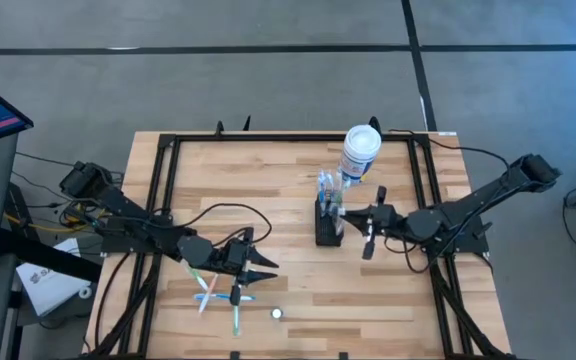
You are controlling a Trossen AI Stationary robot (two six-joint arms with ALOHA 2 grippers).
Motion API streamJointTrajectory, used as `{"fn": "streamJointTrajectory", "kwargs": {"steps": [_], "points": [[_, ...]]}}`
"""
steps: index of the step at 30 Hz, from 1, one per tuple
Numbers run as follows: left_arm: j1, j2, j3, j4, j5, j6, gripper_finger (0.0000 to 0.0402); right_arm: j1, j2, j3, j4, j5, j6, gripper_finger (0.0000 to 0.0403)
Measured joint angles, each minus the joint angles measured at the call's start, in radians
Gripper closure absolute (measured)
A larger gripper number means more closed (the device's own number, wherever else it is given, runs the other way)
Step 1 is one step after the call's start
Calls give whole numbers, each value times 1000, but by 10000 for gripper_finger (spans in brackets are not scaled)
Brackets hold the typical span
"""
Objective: Pick & Place toothbrushing station
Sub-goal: Put the purple toothbrush into the wire mesh organizer
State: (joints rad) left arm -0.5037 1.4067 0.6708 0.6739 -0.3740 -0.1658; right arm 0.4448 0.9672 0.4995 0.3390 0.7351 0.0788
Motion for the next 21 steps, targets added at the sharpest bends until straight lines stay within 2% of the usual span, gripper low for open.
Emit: {"fn": "streamJointTrajectory", "kwargs": {"steps": [16,21], "points": [[0,0,0,-1,1,0,311,-3,4,-39,21,7,10,403],[0,0,0,-1,2,0,311,-3,56,-39,30,7,18,403]]}}
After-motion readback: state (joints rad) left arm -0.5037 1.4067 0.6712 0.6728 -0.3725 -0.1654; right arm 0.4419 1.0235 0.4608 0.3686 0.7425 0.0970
